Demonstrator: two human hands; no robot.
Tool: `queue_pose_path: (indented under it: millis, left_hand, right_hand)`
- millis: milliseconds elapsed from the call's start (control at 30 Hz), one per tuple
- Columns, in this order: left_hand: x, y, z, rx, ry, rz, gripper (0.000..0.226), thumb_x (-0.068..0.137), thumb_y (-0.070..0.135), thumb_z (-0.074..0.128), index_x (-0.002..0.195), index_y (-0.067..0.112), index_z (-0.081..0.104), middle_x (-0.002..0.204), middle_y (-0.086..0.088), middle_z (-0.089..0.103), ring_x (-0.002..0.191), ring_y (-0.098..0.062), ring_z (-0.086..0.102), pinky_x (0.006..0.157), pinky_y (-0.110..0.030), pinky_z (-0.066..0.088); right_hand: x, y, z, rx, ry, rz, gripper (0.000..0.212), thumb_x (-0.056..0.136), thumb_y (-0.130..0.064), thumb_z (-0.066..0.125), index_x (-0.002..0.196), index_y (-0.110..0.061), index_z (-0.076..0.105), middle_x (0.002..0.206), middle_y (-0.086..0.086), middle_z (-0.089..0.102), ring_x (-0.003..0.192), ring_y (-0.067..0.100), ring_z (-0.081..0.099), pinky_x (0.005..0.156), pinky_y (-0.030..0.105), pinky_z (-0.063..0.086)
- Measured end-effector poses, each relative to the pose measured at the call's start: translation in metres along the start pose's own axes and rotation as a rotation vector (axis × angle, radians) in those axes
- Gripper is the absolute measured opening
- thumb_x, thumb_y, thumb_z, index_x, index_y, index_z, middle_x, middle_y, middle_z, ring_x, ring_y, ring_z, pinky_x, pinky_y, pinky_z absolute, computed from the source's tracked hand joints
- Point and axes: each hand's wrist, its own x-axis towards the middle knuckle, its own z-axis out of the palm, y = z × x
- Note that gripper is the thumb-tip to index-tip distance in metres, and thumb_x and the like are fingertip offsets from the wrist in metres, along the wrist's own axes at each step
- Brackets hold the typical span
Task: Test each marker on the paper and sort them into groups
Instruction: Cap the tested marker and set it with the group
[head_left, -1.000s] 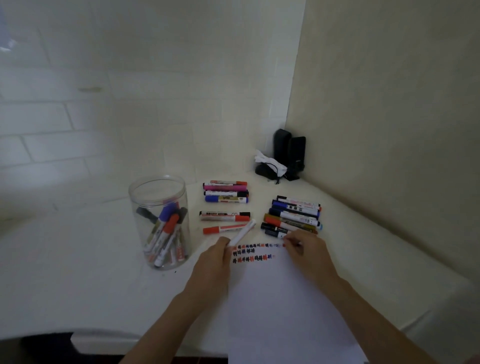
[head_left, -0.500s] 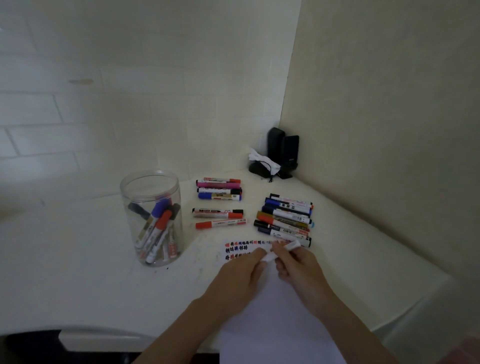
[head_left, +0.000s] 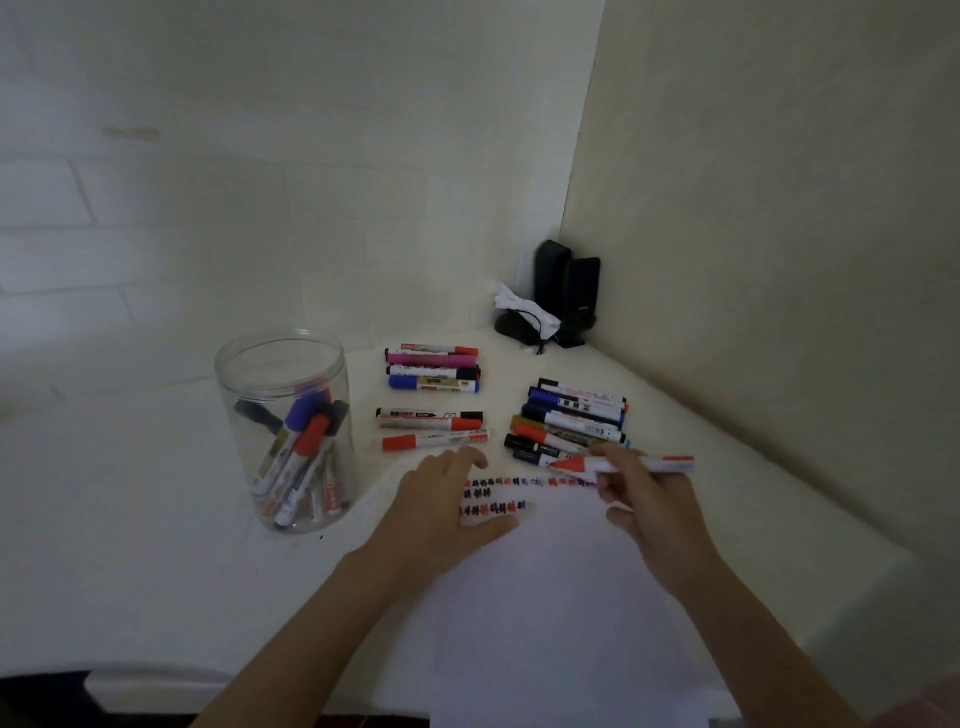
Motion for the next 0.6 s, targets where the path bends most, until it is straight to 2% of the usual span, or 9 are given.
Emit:
queue_pose_path:
  millis: [67, 133, 200, 300, 367, 433, 533, 600]
  left_hand:
    - [0.006, -0.007, 0.004, 0.070, -0.011, 0.015, 0.065, 0.076, 0.074, 0.054, 0.128, 0.039, 0.039, 0.120, 0.012, 0.045, 0.111, -0.009, 0.042, 0.102, -0.034, 0.036]
    - [0.013, -0.009, 0.009, 0.104, -0.035, 0.028, 0.063, 0.075, 0.077, 0.049, 0.126, 0.041, 0.042, 0.114, 0.009, 0.041, 0.107, -0.011, 0.038, 0.101, -0.037, 0.034]
    - [0.019, -0.012, 0.013, 0.154, -0.081, 0.031, 0.059, 0.076, 0.077, 0.049, 0.125, 0.044, 0.045, 0.106, 0.008, 0.038, 0.100, -0.011, 0.035, 0.098, -0.037, 0.033]
    - [0.022, -0.019, 0.020, 0.215, -0.090, 0.047, 0.063, 0.073, 0.082, 0.044, 0.124, 0.045, 0.049, 0.101, 0.010, 0.038, 0.096, -0.009, 0.034, 0.092, -0.031, 0.029]
    - [0.022, -0.025, 0.024, 0.212, -0.057, 0.063, 0.074, 0.065, 0.089, 0.034, 0.122, 0.045, 0.051, 0.099, 0.011, 0.039, 0.094, -0.008, 0.035, 0.089, -0.029, 0.027]
    - [0.025, -0.029, 0.027, 0.195, -0.027, 0.065, 0.078, 0.060, 0.090, 0.029, 0.121, 0.047, 0.053, 0.098, 0.013, 0.039, 0.094, -0.007, 0.035, 0.087, -0.029, 0.026]
    - [0.028, -0.034, 0.030, 0.167, 0.016, 0.094, 0.073, 0.061, 0.090, 0.037, 0.117, 0.047, 0.056, 0.096, 0.013, 0.041, 0.092, -0.007, 0.036, 0.083, -0.029, 0.025]
    - [0.027, -0.036, 0.031, 0.158, 0.034, 0.105, 0.071, 0.062, 0.089, 0.041, 0.115, 0.046, 0.058, 0.094, 0.013, 0.042, 0.091, -0.007, 0.037, 0.081, -0.029, 0.024]
  right_hand:
    - [0.006, -0.001, -0.001, -0.078, -0.032, 0.044, 0.020, 0.092, -0.026, 0.061, 0.092, -0.012, 0.075, 0.079, 0.006, 0.074, 0.064, 0.011, 0.058, 0.055, 0.021, 0.041]
    - [0.011, 0.001, 0.005, -0.163, -0.096, 0.085, 0.015, 0.089, -0.023, 0.065, 0.095, -0.013, 0.075, 0.086, 0.007, 0.075, 0.067, 0.012, 0.062, 0.057, 0.022, 0.043]
    - [0.019, 0.007, 0.010, -0.226, -0.103, 0.075, 0.012, 0.088, -0.022, 0.068, 0.094, -0.013, 0.073, 0.081, 0.005, 0.073, 0.065, 0.011, 0.061, 0.054, 0.021, 0.044]
    - [0.024, 0.023, 0.017, -0.335, -0.001, -0.035, 0.012, 0.089, -0.025, 0.068, 0.092, -0.013, 0.070, 0.072, 0.001, 0.069, 0.058, 0.006, 0.062, 0.050, 0.020, 0.046]
    - [0.022, 0.038, 0.020, -0.350, 0.047, -0.080, 0.004, 0.090, -0.022, 0.067, 0.090, -0.019, 0.069, 0.075, -0.004, 0.072, 0.065, 0.003, 0.068, 0.056, 0.017, 0.050]
    - [0.020, 0.049, 0.018, -0.362, 0.070, -0.125, 0.007, 0.088, -0.017, 0.068, 0.086, -0.024, 0.070, 0.078, -0.006, 0.073, 0.074, 0.002, 0.069, 0.064, 0.018, 0.052]
    - [0.026, 0.054, 0.011, -0.367, 0.084, -0.119, 0.003, 0.086, -0.021, 0.071, 0.086, -0.024, 0.073, 0.082, -0.007, 0.075, 0.078, 0.005, 0.070, 0.073, 0.029, 0.056]
    - [0.028, 0.056, 0.010, -0.362, 0.072, -0.104, 0.003, 0.086, -0.026, 0.071, 0.088, -0.024, 0.071, 0.085, -0.005, 0.075, 0.081, 0.007, 0.070, 0.076, 0.032, 0.056]
